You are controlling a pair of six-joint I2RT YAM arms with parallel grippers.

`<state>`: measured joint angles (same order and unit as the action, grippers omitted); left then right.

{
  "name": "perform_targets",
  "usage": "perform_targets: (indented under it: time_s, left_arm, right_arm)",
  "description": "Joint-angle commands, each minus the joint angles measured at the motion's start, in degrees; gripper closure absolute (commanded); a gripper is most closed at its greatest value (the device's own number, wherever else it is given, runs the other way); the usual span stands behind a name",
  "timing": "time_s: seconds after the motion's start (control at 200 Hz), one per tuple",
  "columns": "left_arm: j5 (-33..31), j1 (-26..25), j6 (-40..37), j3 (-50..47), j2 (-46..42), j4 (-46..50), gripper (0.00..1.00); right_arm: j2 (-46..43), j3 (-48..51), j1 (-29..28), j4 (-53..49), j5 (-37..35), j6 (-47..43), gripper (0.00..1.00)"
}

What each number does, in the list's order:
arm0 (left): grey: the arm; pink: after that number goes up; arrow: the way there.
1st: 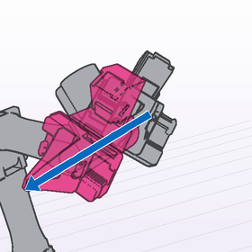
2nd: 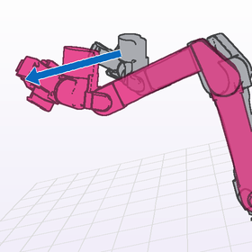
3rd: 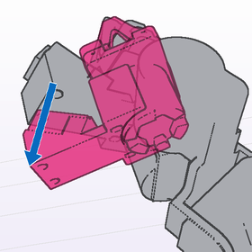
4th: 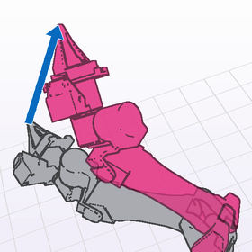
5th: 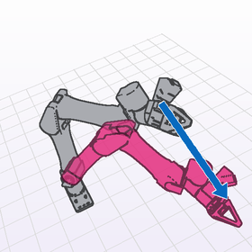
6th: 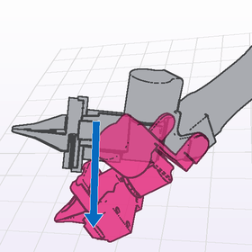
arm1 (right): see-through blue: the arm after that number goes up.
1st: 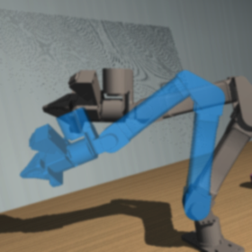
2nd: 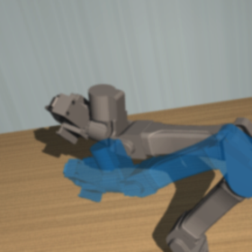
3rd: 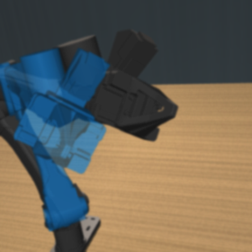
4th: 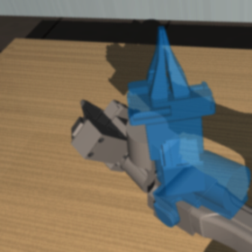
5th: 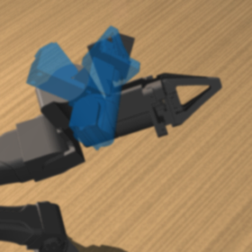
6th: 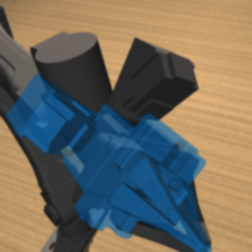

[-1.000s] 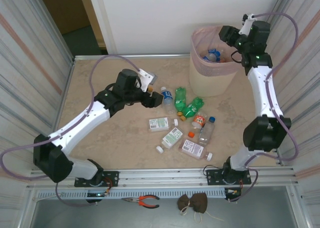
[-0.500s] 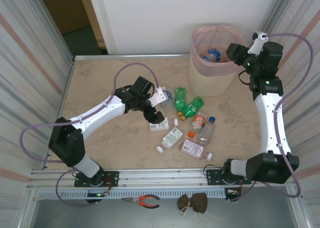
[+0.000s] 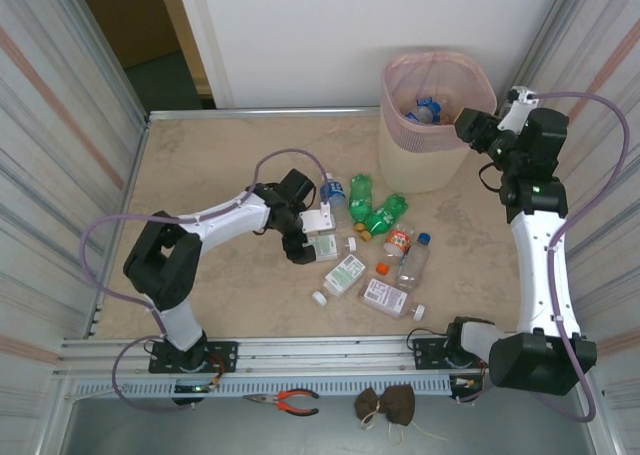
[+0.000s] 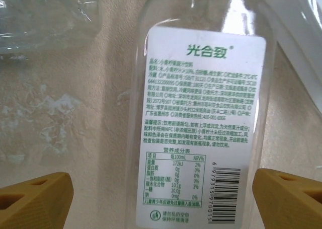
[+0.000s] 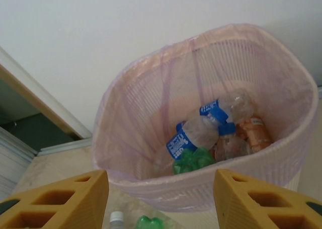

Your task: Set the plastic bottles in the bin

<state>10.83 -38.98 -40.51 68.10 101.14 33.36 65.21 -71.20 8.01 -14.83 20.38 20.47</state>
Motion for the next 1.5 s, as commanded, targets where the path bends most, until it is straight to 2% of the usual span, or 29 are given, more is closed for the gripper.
perform_targets:
  time_s: [0.0,0.346,0.616,0.822,1.062,1.237,1.383,1.493]
  left_arm:
    - [-0.58,-0.91,-1.23,-0.42,1.66,-1.71,0.08]
    - [-1.52,-1.27,-1.14,0.00,4.36,-2.61,0.13]
    - [-0.17,-1.54,-1.06,0.51,4.70,-2.33,0.24]
    - [-1.71,-1.71,-0.80,0.73,3.85,-1.52,0.37]
    - [-2.56,-1.68,-0.41,-1.12,-1.92,-1.41,0.45]
    - [-0.16,-1.60,1.71,-2.95,-8.62,-2.05,0.48]
    - [4.24,-1.36,4.77,-3.32,-14.39,-5.29,0.48]
    - [7.15,-1.30,8.97,-3.16,-17.56,-9.98,0.48]
  right_arm:
    - [-1.67,0.65,0.43,-0.23,0.77,0.11,0.44]
    - [-2.54,1.57,0.58,-0.99,0.74,-0.08,0.44]
    - [-3.16,1.54,0.60,-1.34,0.75,-0.11,0.44]
    - [-3.75,1.61,0.56,-1.68,0.67,-0.34,0.44]
    - [-5.16,1.32,0.60,-2.11,1.77,0.61,0.44]
    - [-7.10,1.81,0.05,-2.44,4.87,3.17,0.44]
    - [-8.19,3.89,-3.39,0.47,8.14,6.90,0.44]
    - [-8.18,4.96,-8.99,2.46,7.60,9.66,0.44]
